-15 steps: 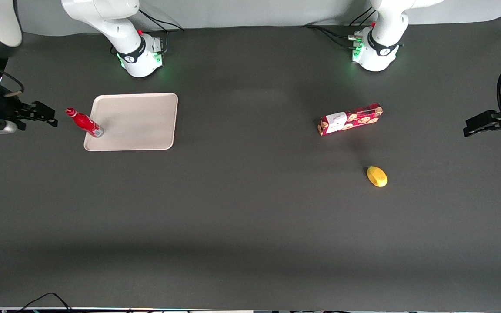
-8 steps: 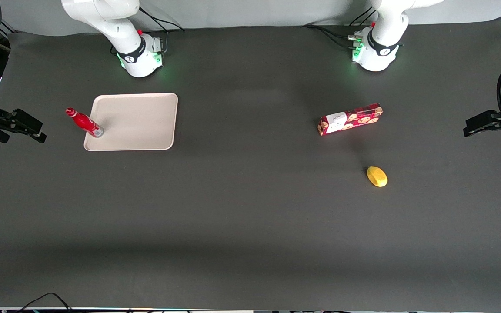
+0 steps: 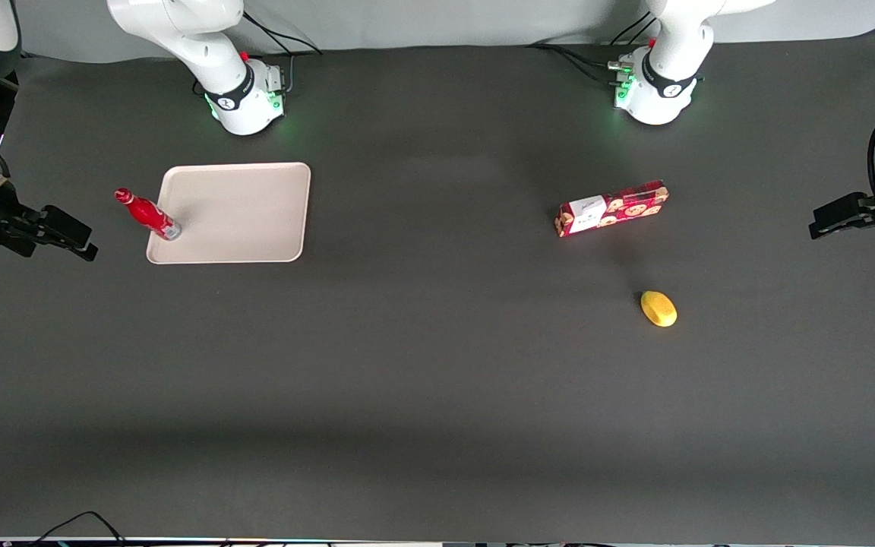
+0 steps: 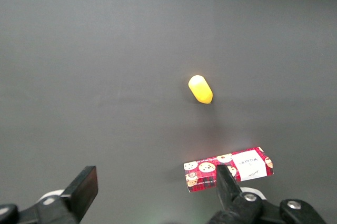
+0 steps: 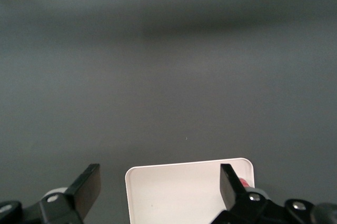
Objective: Place coke bottle on tray
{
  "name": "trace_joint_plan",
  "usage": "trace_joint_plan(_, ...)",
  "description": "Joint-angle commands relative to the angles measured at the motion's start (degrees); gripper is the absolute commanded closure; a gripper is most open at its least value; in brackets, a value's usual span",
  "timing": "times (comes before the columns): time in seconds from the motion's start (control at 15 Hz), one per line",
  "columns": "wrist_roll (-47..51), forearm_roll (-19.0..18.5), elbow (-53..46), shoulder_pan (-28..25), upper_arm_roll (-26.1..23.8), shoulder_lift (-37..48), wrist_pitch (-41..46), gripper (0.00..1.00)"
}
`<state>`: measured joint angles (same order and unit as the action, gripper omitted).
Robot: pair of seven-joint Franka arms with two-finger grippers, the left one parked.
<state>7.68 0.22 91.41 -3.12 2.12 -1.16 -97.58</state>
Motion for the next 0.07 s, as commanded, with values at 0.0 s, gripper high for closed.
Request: trace_joint_plan(0.0,1.4,1.1,-2.1,0.0,-0.3,-1.8,1.3,0.0)
